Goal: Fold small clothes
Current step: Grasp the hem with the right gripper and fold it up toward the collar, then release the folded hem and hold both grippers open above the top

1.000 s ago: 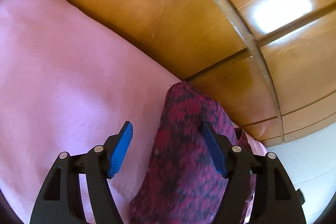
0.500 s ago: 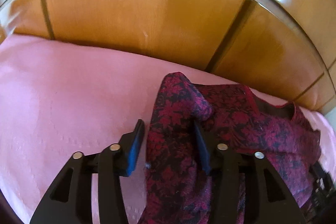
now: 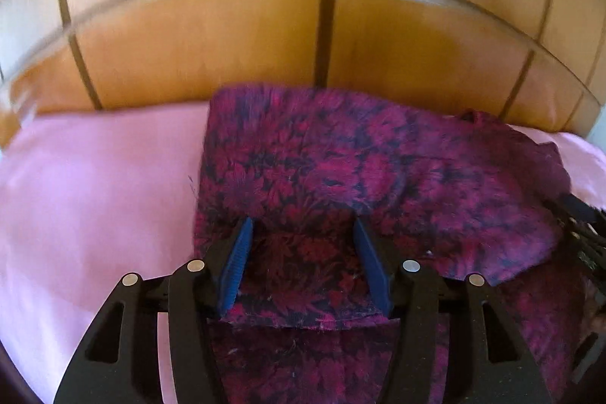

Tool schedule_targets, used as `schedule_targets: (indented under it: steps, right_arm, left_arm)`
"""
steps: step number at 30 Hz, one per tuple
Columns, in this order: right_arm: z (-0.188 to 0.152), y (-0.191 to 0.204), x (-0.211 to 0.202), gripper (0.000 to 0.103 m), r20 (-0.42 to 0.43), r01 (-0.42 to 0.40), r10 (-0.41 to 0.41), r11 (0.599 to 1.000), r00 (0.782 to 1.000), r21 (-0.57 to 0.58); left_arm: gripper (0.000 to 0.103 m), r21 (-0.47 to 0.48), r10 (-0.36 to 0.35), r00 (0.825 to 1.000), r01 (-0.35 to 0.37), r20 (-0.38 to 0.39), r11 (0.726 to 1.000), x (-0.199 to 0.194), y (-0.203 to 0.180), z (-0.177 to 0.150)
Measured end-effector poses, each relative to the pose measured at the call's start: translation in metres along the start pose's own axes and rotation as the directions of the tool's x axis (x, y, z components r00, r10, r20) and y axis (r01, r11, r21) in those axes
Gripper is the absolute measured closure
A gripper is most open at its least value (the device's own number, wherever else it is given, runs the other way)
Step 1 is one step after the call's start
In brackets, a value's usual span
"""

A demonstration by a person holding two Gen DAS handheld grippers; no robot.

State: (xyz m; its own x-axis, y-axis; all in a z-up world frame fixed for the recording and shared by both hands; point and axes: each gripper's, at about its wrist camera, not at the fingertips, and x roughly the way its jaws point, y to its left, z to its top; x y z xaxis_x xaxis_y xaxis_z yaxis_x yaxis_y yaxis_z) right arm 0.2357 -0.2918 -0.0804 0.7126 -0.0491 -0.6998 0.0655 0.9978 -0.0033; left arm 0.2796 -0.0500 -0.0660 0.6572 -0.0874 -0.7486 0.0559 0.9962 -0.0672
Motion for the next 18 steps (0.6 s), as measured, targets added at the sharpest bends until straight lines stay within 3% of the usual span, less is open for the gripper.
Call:
schedule_targets:
  steps: [4,11,18]
  right_arm:
    - [0.001,0.000,-0.001,0.046,-0.001,0.002,-0.002,1.000,1.000,-0.001]
    - [0.001,0.000,-0.001,0.046,0.003,0.002,-0.002,1.000,1.000,-0.001]
    - [0.001,0.001,-0.002,0.042,0.010,0.025,-0.025,1.000,1.000,-0.008]
  left_arm:
    - [0.048,-0.027,0.022,1.000,-0.021,0.014,0.999,-0.008,0.004,-0.001]
    - [0.048,-0.048,0.045,0.993,-0.040,0.107,0.998,-0.074,0.010,-0.019]
    - [0.048,-0.072,0.051,0.987,-0.040,0.149,0.997,-0.114,0.014,-0.037]
